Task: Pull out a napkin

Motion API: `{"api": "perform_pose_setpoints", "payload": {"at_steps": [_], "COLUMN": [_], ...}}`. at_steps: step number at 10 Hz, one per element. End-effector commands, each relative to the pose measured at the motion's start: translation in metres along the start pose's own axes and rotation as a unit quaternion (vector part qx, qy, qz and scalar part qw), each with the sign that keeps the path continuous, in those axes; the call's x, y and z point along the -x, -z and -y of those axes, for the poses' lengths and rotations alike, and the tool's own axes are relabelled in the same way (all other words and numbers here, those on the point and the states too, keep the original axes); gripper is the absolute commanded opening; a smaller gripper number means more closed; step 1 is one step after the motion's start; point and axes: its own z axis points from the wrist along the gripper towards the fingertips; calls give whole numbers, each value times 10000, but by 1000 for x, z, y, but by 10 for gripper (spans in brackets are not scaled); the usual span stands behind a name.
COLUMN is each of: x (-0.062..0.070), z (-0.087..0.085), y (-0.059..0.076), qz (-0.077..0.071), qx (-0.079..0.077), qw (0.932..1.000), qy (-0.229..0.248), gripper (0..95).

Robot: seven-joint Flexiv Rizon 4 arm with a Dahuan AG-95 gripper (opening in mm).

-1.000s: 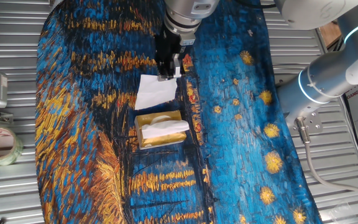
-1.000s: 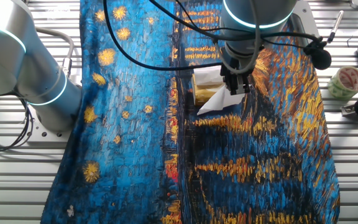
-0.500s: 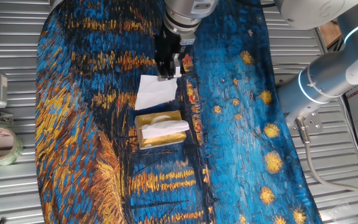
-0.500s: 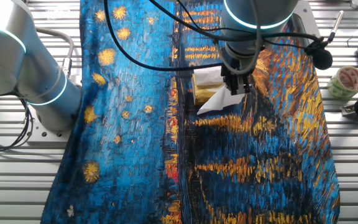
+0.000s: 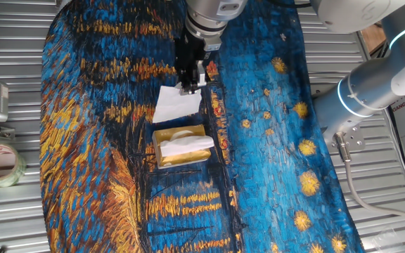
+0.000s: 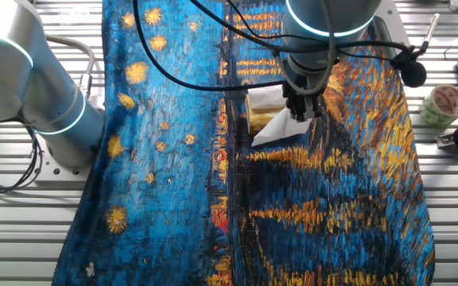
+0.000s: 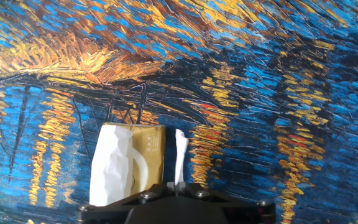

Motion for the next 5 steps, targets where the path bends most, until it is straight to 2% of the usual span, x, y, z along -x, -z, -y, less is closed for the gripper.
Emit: {"api": "perform_pose_setpoints", "payload": {"at_steps": [1, 5], "x": [0, 0], "z": [0, 0], "y": [0, 0], "qz": [-4, 33], "qx": [-3, 28], "qw": [10000, 10000], "qy": [25, 46], "gripper": [380, 380]}}
